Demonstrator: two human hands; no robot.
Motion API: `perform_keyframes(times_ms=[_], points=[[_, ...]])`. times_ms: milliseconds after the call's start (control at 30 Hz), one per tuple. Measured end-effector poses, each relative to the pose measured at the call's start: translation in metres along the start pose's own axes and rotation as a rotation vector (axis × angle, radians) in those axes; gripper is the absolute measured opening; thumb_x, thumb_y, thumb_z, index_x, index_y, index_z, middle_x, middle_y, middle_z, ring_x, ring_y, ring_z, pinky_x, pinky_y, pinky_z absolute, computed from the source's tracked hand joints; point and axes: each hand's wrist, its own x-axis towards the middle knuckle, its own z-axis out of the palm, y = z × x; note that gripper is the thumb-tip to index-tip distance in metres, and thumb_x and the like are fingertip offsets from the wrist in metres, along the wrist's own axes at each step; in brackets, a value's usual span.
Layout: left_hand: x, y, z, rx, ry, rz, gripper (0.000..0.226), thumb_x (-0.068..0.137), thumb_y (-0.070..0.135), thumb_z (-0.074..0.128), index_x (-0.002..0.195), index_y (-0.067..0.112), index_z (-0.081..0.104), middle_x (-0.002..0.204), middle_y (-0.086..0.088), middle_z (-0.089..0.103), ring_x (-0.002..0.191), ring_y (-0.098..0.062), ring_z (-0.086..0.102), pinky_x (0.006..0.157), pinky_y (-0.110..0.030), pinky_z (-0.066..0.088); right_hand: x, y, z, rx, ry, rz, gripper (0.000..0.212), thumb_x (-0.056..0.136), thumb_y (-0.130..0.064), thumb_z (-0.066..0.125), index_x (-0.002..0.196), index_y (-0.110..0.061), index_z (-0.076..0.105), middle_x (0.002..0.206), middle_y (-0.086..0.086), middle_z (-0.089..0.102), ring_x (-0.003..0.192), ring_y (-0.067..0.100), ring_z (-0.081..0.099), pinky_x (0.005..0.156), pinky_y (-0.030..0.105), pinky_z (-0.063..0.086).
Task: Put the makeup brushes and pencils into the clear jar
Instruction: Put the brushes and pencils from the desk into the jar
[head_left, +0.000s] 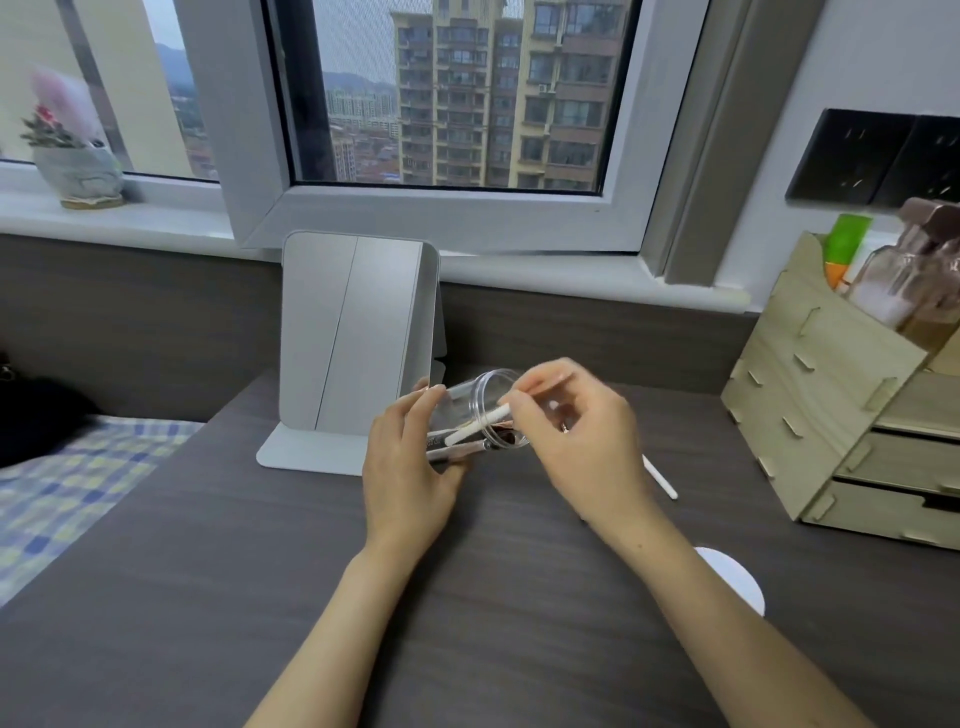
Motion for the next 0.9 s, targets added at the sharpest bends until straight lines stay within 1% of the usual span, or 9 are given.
perform_keyframes(times_ms=[67,200,300,400,500,600,667,767,900], points=[[0.000,0.001,0.000,-0.007,0.005,0.002,0.075,0.058,0.009,0.083,0.122,0.021,0.046,0.118,-0.011,0.057,0.104,-0.021,0.048,0.082,-0.028,0.036,-0.003,0.005,0.001,-0.154,-0.023,-0.064,0.022,0.088,-0.029,0.057,0.076,-0.017,0.071,0.068,-0.005,0.066,0.067,0.011,0.057,0.063,0.030,0.046],[-0.001,0.001,0.001,-0.018,0.010,0.000,0.076,0.058,0.009,0.083,0.122,0.022,0.044,0.118,-0.011,0.057,0.103,-0.024,0.050,0.082,-0.027,0.037,-0.005,0.008,0.001,-0.203,-0.121,-0.209,0.055,0.094,-0.045,0.030,0.082,-0.015,0.074,0.085,-0.006,0.068,0.090,0.014,0.055,0.083,0.032,0.042],[-0.001,0.001,0.001,-0.024,0.001,-0.002,0.076,0.059,0.011,0.083,0.123,0.024,0.043,0.117,-0.011,0.056,0.104,-0.025,0.051,0.083,-0.028,0.037,-0.004,0.014,0.004,-0.216,-0.094,-0.184,0.047,0.094,-0.039,0.033,0.084,-0.019,0.074,0.080,-0.006,0.062,0.083,0.015,0.049,0.079,0.030,0.040],[-0.001,0.001,0.001,-0.021,-0.007,0.001,0.075,0.059,0.014,0.083,0.123,0.024,0.044,0.117,-0.011,0.056,0.105,-0.024,0.050,0.083,-0.026,0.036,-0.002,0.017,0.006,-0.227,-0.059,-0.199,0.025,0.088,-0.031,0.053,0.081,-0.019,0.074,0.072,-0.005,0.064,0.077,0.014,0.048,0.075,0.032,0.043],[-0.001,0.000,0.001,-0.018,-0.003,-0.006,0.074,0.059,0.013,0.083,0.122,0.023,0.046,0.117,-0.011,0.057,0.105,-0.024,0.051,0.084,-0.024,0.035,-0.003,0.015,0.006,-0.115,-0.055,-0.195,0.020,0.083,-0.034,0.060,0.089,-0.021,0.074,0.075,-0.018,0.063,0.082,0.010,0.054,0.079,0.029,0.045],[-0.001,-0.002,0.002,-0.009,0.020,-0.048,0.072,0.058,0.011,0.084,0.122,0.018,0.050,0.118,-0.007,0.057,0.105,-0.023,0.050,0.084,-0.019,0.031,0.000,0.020,-0.002,0.113,0.077,-0.040,0.022,0.089,-0.033,0.051,0.078,-0.029,0.070,0.071,-0.018,0.066,0.078,0.011,0.058,0.071,0.022,0.043],[0.000,-0.003,0.002,-0.004,0.039,-0.085,0.073,0.058,0.012,0.084,0.122,0.018,0.051,0.117,-0.006,0.057,0.103,-0.024,0.051,0.083,-0.022,0.032,0.008,0.038,-0.008,-0.034,0.156,0.105,0.025,0.091,-0.028,0.051,0.075,-0.022,0.069,0.068,-0.007,0.069,0.072,0.017,0.060,0.068,0.029,0.045],[0.002,-0.004,0.002,-0.022,0.072,-0.116,0.074,0.058,0.013,0.084,0.122,0.018,0.050,0.115,-0.007,0.058,0.102,-0.027,0.052,0.082,-0.026,0.034,0.019,0.073,-0.007,-0.486,-0.062,0.343,0.018,0.089,-0.025,0.057,0.094,-0.013,0.070,0.090,0.005,0.073,0.096,0.026,0.064,0.079,0.029,0.042],[0.003,-0.004,0.002,0.001,0.074,-0.101,0.075,0.057,0.014,0.086,0.122,0.019,0.049,0.114,-0.007,0.059,0.101,-0.028,0.053,0.081,-0.027,0.035,0.028,0.098,0.008,-0.630,-0.264,0.428,0.035,0.085,-0.035,0.063,0.111,-0.012,0.059,0.108,0.009,0.067,0.110,0.030,0.057,0.083,0.032,0.043]])
